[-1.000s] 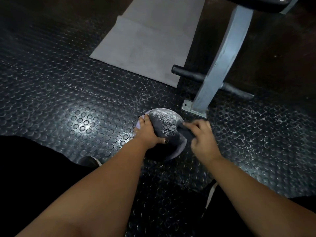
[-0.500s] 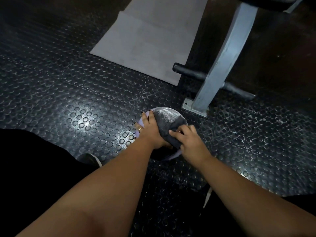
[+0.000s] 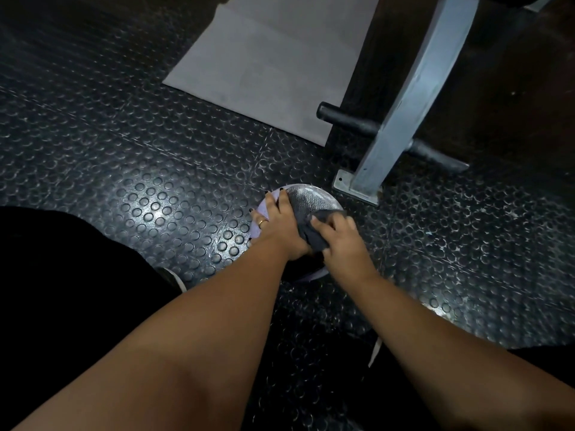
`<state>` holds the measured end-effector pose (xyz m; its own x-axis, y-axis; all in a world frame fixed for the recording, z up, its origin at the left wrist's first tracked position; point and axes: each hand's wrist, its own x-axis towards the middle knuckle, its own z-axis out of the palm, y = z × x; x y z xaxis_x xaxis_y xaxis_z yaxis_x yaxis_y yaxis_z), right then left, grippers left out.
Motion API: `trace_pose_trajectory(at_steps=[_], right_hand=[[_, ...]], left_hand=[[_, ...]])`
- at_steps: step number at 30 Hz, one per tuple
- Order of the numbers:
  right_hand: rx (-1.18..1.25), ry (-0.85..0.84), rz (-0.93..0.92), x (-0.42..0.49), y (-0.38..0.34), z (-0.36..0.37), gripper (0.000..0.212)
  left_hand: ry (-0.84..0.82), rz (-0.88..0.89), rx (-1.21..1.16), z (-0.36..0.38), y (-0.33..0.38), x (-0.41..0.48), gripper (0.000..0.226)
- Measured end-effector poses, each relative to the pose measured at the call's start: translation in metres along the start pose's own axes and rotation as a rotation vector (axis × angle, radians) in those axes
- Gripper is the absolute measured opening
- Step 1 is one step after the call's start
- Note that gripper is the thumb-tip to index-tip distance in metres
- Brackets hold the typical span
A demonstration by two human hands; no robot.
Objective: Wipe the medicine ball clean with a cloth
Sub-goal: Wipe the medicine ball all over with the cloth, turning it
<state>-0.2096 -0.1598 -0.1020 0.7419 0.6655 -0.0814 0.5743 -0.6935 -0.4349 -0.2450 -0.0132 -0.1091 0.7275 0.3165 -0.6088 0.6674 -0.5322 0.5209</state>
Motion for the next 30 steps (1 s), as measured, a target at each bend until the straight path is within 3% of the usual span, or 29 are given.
trace_pose_trajectory(at_steps=[4, 8, 15, 18, 23, 28, 30], right_hand=[[-0.014, -0.048, -0.075, -0.031, 0.017, -0.010, 0.060], [0.042, 0.102, -0.030, -0.002, 0.008, -0.021, 0.062], [-0.051, -0.050, -0.106, -0.006, 0.006, -0.007, 0.068], [-0.084, -0.075, -0.125, -0.014, 0.013, -0.013, 0.062], [0.034, 0.107, -0.029, 0.006, 0.007, -0.024, 0.062], [-0.057, -0.045, -0.132, 0.008, -0.004, -0.017, 0.064], [-0.079, -0.078, -0.145, -0.004, 0.002, -0.016, 0.056]], left_hand=[[-0.015, 0.022, 0.015, -0.005, 0.002, 0.003, 0.148], [-0.031, 0.005, -0.009, -0.003, 0.003, 0.004, 0.158], [-0.016, 0.008, -0.040, -0.004, 0.001, 0.007, 0.140], [-0.021, 0.021, -0.011, -0.003, 0.000, 0.004, 0.146], [-0.043, 0.004, -0.026, -0.001, 0.000, 0.003, 0.159], [-0.036, 0.001, -0.050, -0.003, -0.005, 0.003, 0.151], [-0.042, 0.002, -0.058, -0.006, -0.008, 0.004, 0.152]])
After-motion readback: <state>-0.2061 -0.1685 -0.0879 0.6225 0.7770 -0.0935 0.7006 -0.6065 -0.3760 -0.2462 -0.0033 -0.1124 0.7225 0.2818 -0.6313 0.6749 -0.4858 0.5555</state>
